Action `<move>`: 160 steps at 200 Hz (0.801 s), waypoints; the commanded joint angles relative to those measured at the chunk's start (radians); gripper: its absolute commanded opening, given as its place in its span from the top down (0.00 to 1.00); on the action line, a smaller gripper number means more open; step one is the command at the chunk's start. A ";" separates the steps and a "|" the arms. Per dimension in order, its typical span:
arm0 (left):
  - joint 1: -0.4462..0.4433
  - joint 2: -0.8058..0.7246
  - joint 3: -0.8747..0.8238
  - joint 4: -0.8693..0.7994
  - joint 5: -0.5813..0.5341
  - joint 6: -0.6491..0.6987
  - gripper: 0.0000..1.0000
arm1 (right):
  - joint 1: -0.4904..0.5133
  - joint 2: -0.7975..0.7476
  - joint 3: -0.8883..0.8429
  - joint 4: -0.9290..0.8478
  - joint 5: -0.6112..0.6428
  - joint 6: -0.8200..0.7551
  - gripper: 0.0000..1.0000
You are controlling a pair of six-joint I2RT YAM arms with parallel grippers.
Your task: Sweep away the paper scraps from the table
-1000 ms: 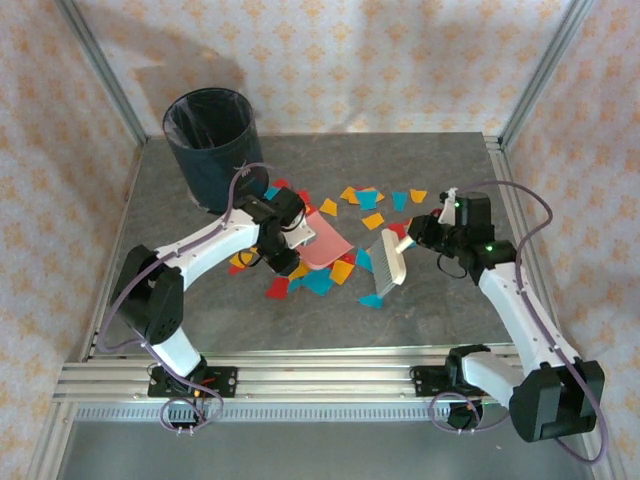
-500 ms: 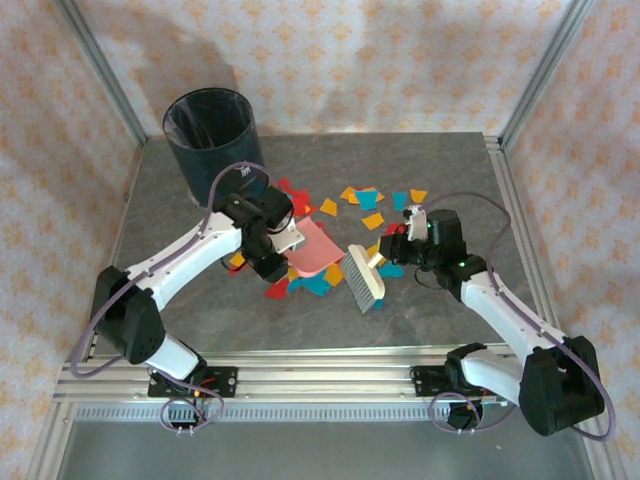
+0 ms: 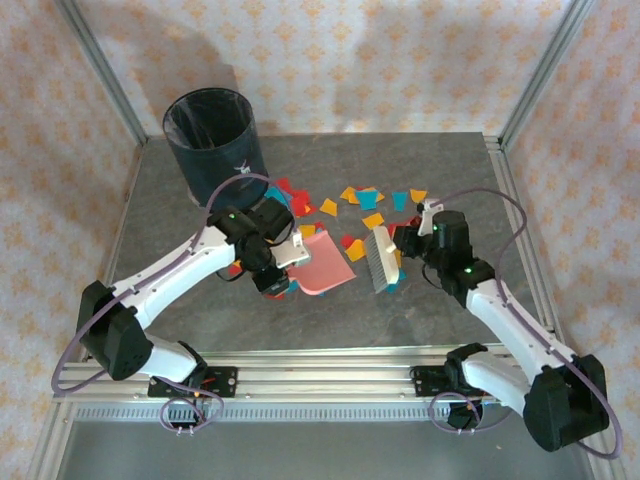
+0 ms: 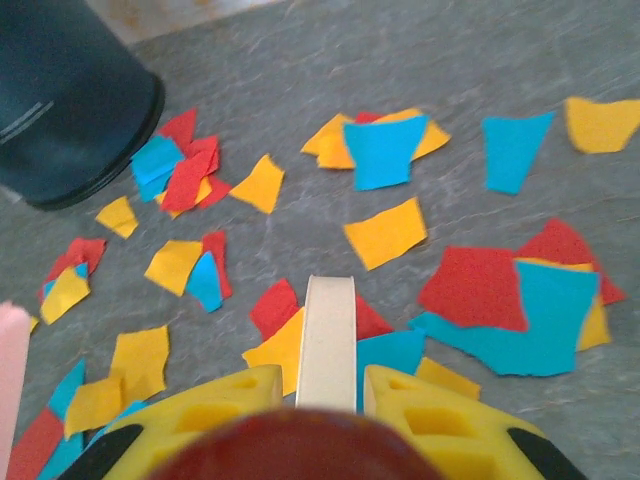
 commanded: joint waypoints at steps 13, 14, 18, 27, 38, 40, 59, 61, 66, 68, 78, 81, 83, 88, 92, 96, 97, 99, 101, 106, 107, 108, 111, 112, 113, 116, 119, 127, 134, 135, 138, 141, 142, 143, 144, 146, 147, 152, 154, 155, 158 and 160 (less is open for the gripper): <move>-0.041 0.054 0.032 0.000 0.010 0.034 1.00 | 0.003 -0.080 0.014 -0.027 0.029 -0.011 1.00; -0.042 0.056 0.034 -0.001 0.010 0.034 1.00 | 0.003 -0.083 0.015 -0.028 0.027 -0.010 1.00; -0.047 0.064 0.039 -0.003 0.009 0.033 1.00 | 0.003 -0.093 0.018 -0.031 0.020 -0.006 1.00; -0.057 0.083 0.049 -0.006 0.004 0.033 1.00 | 0.004 -0.115 0.028 -0.040 0.014 -0.003 1.00; -0.071 0.111 0.065 -0.014 -0.012 0.030 1.00 | 0.002 -0.142 0.041 -0.062 0.026 -0.004 1.00; -0.072 0.115 0.068 -0.016 -0.015 0.030 1.00 | 0.004 -0.146 0.043 -0.067 0.033 -0.006 1.00; -0.093 0.159 0.093 -0.038 -0.023 0.027 1.00 | 0.004 -0.171 0.074 -0.143 0.119 -0.029 1.00; -0.096 0.163 0.095 -0.041 -0.024 0.026 1.00 | 0.003 -0.172 0.078 -0.151 0.128 -0.032 1.00; -0.101 0.173 0.100 -0.045 -0.024 0.024 1.00 | 0.003 -0.172 0.088 -0.181 0.155 -0.042 1.00; -0.104 0.175 0.102 -0.048 -0.025 0.022 1.00 | 0.003 -0.171 0.093 -0.192 0.166 -0.045 1.00; -0.114 0.196 0.111 -0.060 -0.024 0.021 1.00 | 0.002 -0.166 0.116 -0.247 0.223 -0.057 1.00; -0.117 0.201 0.114 -0.065 -0.025 0.021 1.00 | 0.003 -0.164 0.122 -0.261 0.238 -0.059 1.00; -0.119 0.206 0.116 -0.067 -0.027 0.020 1.00 | 0.003 -0.163 0.127 -0.272 0.250 -0.062 1.00; -0.124 0.213 0.122 -0.072 -0.028 0.018 1.00 | 0.003 -0.161 0.135 -0.292 0.274 -0.067 1.00; -0.128 0.219 0.126 -0.075 -0.029 0.016 1.00 | 0.003 -0.161 0.139 -0.306 0.289 -0.074 1.00; -0.130 0.225 0.129 -0.079 -0.029 0.016 1.00 | 0.003 -0.161 0.142 -0.315 0.303 -0.079 1.00; -0.131 0.227 0.129 -0.080 -0.028 0.015 1.00 | 0.003 -0.161 0.142 -0.317 0.307 -0.081 1.00; -0.132 0.229 0.132 -0.081 -0.029 0.015 1.00 | 0.003 -0.161 0.142 -0.320 0.314 -0.083 1.00; -0.133 0.232 0.133 -0.083 -0.028 0.015 1.00 | 0.004 -0.162 0.141 -0.322 0.321 -0.086 1.00; -0.137 0.238 0.137 -0.086 -0.029 0.013 1.00 | 0.004 -0.164 0.140 -0.326 0.333 -0.093 1.00; -0.138 0.240 0.138 -0.086 -0.029 0.012 1.00 | 0.003 -0.164 0.140 -0.328 0.335 -0.095 1.00; -0.139 0.241 0.138 -0.087 -0.030 0.012 1.00 | 0.003 -0.165 0.139 -0.329 0.337 -0.097 1.00; -0.141 0.245 0.141 -0.089 -0.031 0.010 1.00 | 0.002 -0.165 0.138 -0.332 0.343 -0.100 1.00; -0.141 0.246 0.142 -0.089 -0.031 0.009 1.00 | 0.002 -0.165 0.138 -0.333 0.343 -0.101 1.00; -0.141 0.248 0.143 -0.089 -0.030 0.009 1.00 | 0.003 -0.165 0.138 -0.335 0.345 -0.102 1.00; -0.142 0.251 0.146 -0.092 -0.033 0.007 1.00 | 0.003 -0.165 0.137 -0.337 0.347 -0.105 1.00; -0.145 0.255 0.149 -0.092 -0.035 0.005 1.00 | 0.003 -0.165 0.137 -0.339 0.351 -0.109 1.00; -0.148 0.266 0.156 -0.096 -0.041 -0.002 1.00 | 0.004 -0.164 0.137 -0.347 0.354 -0.112 1.00; -0.151 0.275 0.167 -0.100 -0.048 -0.008 1.00 | 0.003 -0.161 0.138 -0.355 0.354 -0.116 1.00; -0.151 0.277 0.167 -0.101 -0.049 -0.008 1.00 | 0.004 -0.161 0.138 -0.356 0.354 -0.117 1.00; -0.152 0.282 0.171 -0.103 -0.051 -0.012 1.00 | 0.003 -0.161 0.137 -0.357 0.352 -0.118 1.00; -0.152 0.290 0.176 -0.106 -0.055 -0.014 1.00 | 0.004 -0.160 0.137 -0.361 0.352 -0.120 1.00; -0.154 0.293 0.178 -0.107 -0.057 -0.014 1.00 | 0.004 -0.160 0.138 -0.362 0.352 -0.120 1.00; -0.155 0.294 0.179 -0.108 -0.058 -0.015 1.00 | 0.004 -0.159 0.138 -0.362 0.352 -0.120 1.00; -0.156 0.296 0.180 -0.109 -0.060 -0.016 1.00 | 0.004 -0.159 0.138 -0.363 0.352 -0.120 1.00; -0.157 0.300 0.184 -0.111 -0.063 -0.017 1.00 | 0.004 -0.159 0.139 -0.365 0.354 -0.120 1.00; -0.158 0.301 0.185 -0.112 -0.064 -0.018 1.00 | 0.003 -0.158 0.139 -0.366 0.354 -0.120 1.00; -0.160 0.309 0.193 -0.116 -0.070 -0.021 1.00 | 0.004 -0.158 0.137 -0.369 0.354 -0.122 1.00; -0.161 0.312 0.196 -0.118 -0.072 -0.022 1.00 | 0.004 -0.158 0.137 -0.371 0.355 -0.123 1.00; -0.161 0.315 0.198 -0.119 -0.073 -0.022 1.00 | 0.004 -0.158 0.137 -0.371 0.356 -0.123 1.00; -0.163 0.320 0.203 -0.121 -0.076 -0.025 1.00 | 0.004 -0.158 0.136 -0.374 0.356 -0.124 1.00; -0.164 0.323 0.206 -0.124 -0.078 -0.026 1.00 | 0.004 -0.158 0.137 -0.376 0.356 -0.124 1.00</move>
